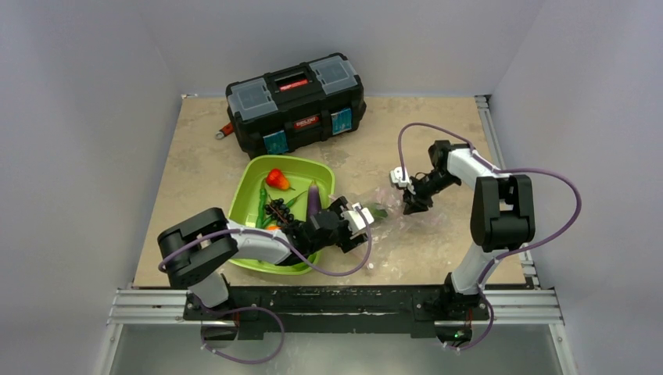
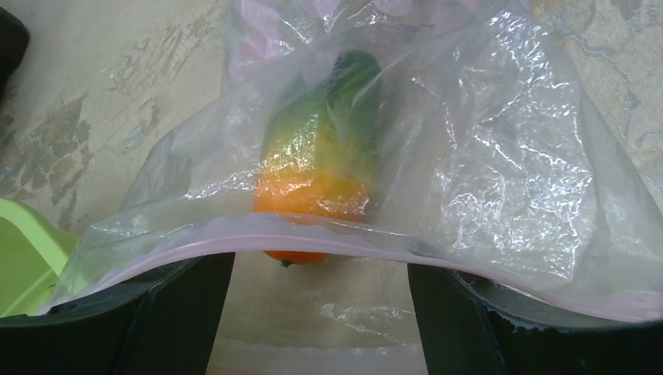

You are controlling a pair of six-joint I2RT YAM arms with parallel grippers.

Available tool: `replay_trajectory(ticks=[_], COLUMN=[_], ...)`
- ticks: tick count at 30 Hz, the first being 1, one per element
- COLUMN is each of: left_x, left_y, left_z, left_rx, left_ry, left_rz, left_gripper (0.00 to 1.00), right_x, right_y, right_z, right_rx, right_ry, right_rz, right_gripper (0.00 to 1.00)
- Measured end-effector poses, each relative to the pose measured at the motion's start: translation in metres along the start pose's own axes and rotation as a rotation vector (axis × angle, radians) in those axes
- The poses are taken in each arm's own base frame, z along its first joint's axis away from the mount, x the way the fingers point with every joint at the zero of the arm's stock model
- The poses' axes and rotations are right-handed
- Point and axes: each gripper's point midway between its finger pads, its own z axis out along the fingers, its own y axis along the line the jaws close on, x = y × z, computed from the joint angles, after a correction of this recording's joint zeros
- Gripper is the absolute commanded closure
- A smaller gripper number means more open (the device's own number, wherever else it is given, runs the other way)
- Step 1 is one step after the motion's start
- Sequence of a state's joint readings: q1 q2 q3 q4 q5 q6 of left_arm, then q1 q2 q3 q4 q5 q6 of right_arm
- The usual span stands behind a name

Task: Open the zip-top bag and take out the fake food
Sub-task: Pick up the fake fruit from the zipper food storage bag.

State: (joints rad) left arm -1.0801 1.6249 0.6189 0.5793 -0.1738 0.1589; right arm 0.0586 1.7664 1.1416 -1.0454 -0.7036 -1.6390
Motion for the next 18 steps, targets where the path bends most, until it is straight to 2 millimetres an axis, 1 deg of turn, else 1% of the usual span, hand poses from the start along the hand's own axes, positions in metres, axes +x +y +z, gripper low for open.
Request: replay_trajectory(ticks=[3, 6, 9, 11, 13, 15, 18], left_x=[-0.001, -0.001, -0.001, -0.001, -0.001, -0.001, -0.002], left_y=[0.004, 0.004, 0.006, 0.008, 0.012, 0.018, 0.029], left_z=[0.002, 0.008, 0.018, 0.022, 0.025, 0.027, 0.031], left_rx=[-0.023, -0.03, -0.045, -0.052, -0.06, -0.066, -0.06], left_ry=[-0.001, 0.004, 0.008, -0.001, -0.011, -0.017, -0.029], left_rz=[-0.001, 0.002, 0.004, 0.005, -0.003, -0.012, -0.034], left_gripper=[0.17, 0.13, 0.11, 0.11, 0.11, 0.12, 0.15], right_x=[-0.004, -0.008, -0.017, -0.027, -0.034, -0.037, -0.04], right_y=[-0.003, -0.007, -0.016, -0.029, -0.043, -0.051, -0.054], right_z=[-0.002, -0.001, -0.002, -0.006, -0.007, -0.004, 0.007], right_rx=[0.009, 0.021, 0.042, 0.066, 0.094, 0.108, 0.106], right_ry=[-0.009, -0.02, -0.02, -0.025, -0.035, -0.034, -0.021], right_rz=[-0.001, 0.009, 0.033, 0.04, 0.048, 0.067, 0.101], right_gripper=[0.58, 0.56, 0.58, 0.62, 0.62, 0.63, 0.66])
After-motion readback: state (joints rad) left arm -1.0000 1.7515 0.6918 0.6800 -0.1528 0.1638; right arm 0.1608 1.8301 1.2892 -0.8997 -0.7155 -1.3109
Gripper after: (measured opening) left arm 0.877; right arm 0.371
